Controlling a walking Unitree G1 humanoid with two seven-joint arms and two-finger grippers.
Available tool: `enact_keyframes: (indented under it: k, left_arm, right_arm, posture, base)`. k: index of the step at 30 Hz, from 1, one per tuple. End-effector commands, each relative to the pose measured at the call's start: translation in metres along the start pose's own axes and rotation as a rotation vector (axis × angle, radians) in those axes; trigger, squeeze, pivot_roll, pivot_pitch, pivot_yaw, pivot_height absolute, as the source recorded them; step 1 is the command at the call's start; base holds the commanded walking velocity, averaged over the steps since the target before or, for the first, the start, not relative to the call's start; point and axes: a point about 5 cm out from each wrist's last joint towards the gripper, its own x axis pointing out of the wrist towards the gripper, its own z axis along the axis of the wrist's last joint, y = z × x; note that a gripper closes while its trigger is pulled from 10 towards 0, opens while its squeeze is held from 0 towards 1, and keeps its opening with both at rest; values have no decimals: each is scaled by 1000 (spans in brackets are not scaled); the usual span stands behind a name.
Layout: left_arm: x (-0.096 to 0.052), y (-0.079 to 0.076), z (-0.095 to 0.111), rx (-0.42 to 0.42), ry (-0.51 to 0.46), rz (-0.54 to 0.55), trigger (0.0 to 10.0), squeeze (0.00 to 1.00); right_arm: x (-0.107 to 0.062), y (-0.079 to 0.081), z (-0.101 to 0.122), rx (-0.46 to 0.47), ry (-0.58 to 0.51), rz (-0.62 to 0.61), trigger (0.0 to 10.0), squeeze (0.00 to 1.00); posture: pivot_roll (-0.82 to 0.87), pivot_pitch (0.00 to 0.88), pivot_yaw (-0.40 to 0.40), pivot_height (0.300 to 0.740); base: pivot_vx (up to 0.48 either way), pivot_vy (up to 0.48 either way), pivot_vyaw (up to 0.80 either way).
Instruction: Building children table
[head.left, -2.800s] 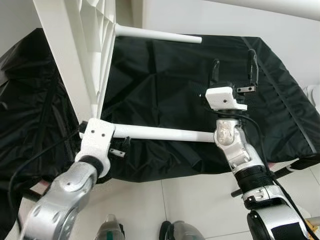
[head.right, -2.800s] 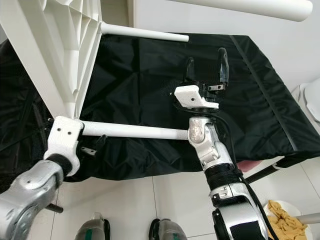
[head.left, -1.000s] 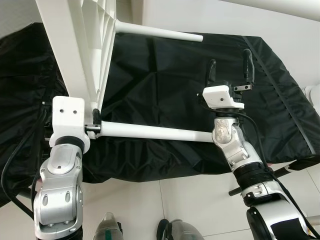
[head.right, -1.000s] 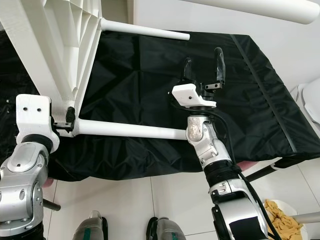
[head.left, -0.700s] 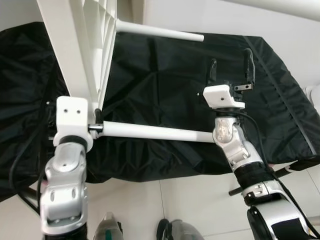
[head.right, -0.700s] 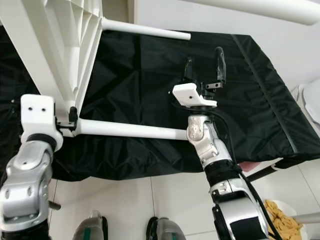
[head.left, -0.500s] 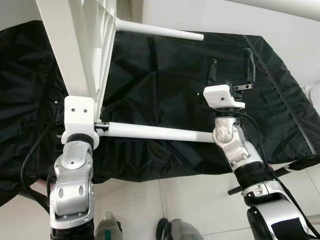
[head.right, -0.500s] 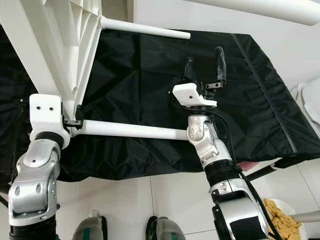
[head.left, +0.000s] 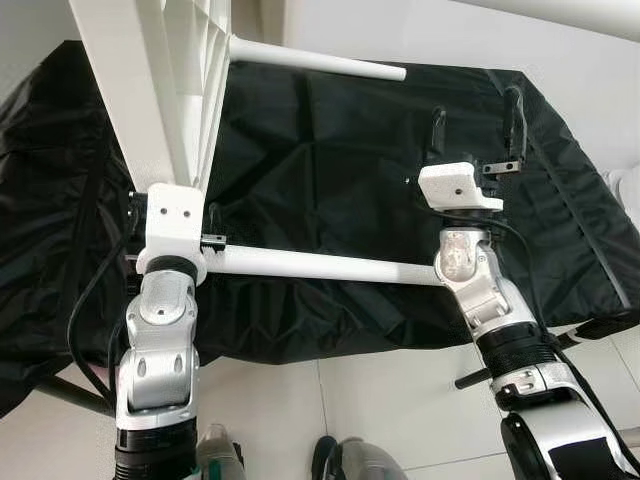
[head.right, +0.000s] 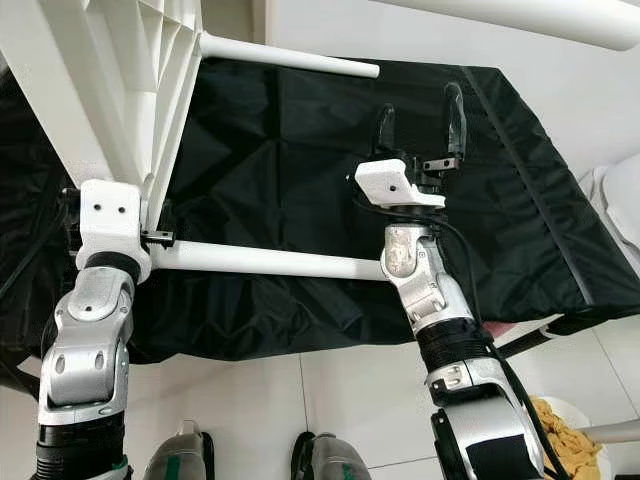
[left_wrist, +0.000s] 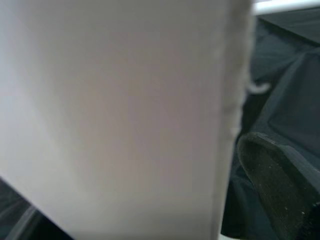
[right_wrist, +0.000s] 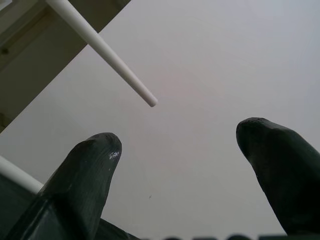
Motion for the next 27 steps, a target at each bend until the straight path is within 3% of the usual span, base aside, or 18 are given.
enact_keyframes:
  k: [1,4,5,14,26,27]
  left_arm:
    - [-2,9,-4,-25,-3,191,10000,0]
    - [-1,9,-5,-63,-8,155,10000,0]
    - [-1,9,-7,-59,0,149,0,0]
    - [2,9,-15,25,24,132,0,0]
    - [3,11,-22,46,36,116,0,0]
    - [4,12,-22,54,38,111,4980,0]
  right_arm:
    - [-7,-2,-4,-17,13,15,10000,0]
    - [-9,-3,-4,-18,17,20,10000,0]
    - [-10,-3,-4,-20,19,20,10000,0]
    - [-11,-9,-6,-41,16,17,10000,0]
    - [-22,-20,-2,-106,-12,-29,10000,0]
    - [-24,-22,-1,-124,-17,-46,10000,0]
  posture:
    - [145,127,-117,740]
    - [144,126,-116,740]
    - [142,125,-113,740]
    - [138,126,-106,740]
    - [130,138,-90,740]
    - [128,140,-85,740]
  base:
    - [0,0,0]
    - [0,0,0]
    - [0,0,0]
    - [0,0,0]
    - [0,0,0]
    - [0,0,0]
